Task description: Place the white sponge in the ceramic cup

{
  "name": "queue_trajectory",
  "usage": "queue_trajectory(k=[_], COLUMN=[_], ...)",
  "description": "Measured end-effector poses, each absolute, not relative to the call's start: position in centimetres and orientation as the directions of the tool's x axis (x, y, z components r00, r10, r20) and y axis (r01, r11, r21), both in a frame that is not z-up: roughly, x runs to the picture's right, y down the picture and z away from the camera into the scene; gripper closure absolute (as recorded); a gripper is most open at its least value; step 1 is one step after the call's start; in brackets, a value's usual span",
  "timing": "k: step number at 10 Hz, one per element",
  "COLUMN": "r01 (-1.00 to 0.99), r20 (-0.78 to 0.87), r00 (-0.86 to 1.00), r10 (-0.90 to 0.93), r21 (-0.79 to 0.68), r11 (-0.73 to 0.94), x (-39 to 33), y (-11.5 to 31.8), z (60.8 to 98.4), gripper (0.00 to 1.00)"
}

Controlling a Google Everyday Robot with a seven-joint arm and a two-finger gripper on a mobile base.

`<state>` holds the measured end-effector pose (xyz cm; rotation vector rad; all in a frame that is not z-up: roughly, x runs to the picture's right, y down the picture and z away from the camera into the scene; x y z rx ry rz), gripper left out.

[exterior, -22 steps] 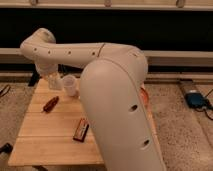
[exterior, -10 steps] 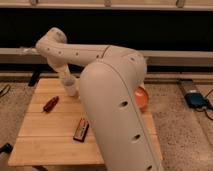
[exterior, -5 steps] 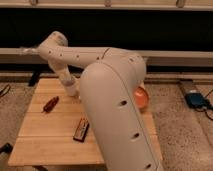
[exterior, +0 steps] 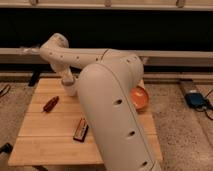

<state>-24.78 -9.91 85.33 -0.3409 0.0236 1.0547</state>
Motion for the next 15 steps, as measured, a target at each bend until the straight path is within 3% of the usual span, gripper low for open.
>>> queue_trajectory(k=[7, 8, 15], r01=[-0.85, -0.846, -0.872], r20=[-0.224, -0.231, -0.248], r00=[0.512, 0.519, 0.484], r10=[0.829, 0.823, 0.839], r21=[-0.268, -0.272, -0.22], r11=[0.453, 0.458, 0.438], x=[-25.7, -25.9, -24.5], y=[-8.6, -8.2, -9.6], z=[86.7, 86.8, 87.1], gripper=[0.25, 0.2, 0.2])
